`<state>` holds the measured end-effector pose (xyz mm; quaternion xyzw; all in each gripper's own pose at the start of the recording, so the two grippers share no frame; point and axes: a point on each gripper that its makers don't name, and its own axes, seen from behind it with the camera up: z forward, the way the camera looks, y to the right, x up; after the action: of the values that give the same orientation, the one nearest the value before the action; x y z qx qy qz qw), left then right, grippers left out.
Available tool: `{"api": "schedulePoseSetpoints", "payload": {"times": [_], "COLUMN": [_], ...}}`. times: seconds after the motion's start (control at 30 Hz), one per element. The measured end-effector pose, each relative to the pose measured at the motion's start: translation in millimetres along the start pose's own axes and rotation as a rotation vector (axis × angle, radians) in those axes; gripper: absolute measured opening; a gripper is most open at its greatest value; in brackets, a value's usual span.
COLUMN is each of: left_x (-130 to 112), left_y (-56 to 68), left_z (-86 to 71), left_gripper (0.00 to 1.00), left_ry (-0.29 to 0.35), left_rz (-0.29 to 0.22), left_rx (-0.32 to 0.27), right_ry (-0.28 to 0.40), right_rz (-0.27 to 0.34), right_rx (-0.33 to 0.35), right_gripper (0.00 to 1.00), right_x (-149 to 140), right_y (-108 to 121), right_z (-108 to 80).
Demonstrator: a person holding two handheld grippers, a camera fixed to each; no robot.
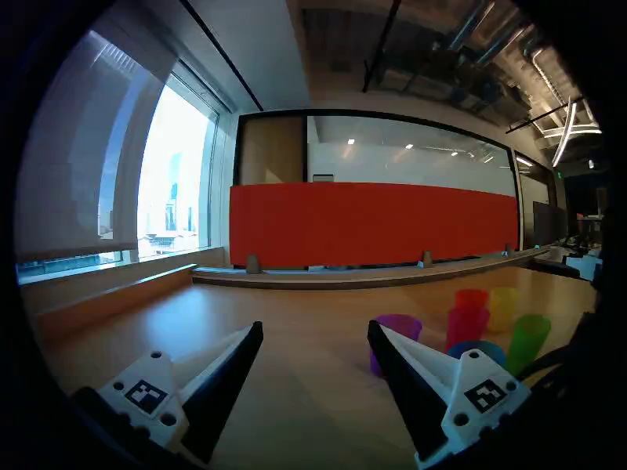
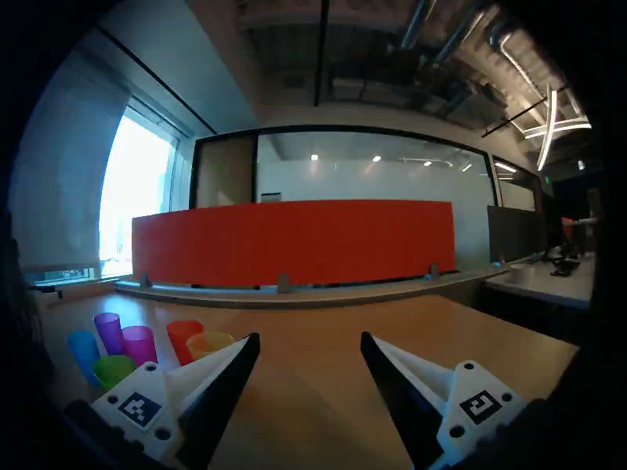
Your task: Pour water
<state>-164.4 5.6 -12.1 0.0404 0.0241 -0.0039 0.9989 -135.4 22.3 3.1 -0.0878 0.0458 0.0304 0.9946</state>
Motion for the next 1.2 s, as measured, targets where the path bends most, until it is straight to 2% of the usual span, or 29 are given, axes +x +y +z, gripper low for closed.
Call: {"api": "schedulePoseSetpoints", "payload": {"times": [0.7, 1.2], "left_x": [-0.3, -0.2], "left_y": [-0.2, -0.2], "left_z": [0.0, 0.5], "left_gripper": [1.0, 1.0], "left_ry": [0.0, 0.0], "left_rz": [0.0, 0.0], "left_rx": [0.0, 0.0], "right_ry": [-0.022, -0.022], "right_rz": [-0.034, -0.033], "right_rx": [-0.016, -0.011], "right_gripper": [1.0, 1.0], "right_x": [-9.0, -7.8], "right_y": [2.7, 0.9], "right_z": [2.0, 1.3]}}
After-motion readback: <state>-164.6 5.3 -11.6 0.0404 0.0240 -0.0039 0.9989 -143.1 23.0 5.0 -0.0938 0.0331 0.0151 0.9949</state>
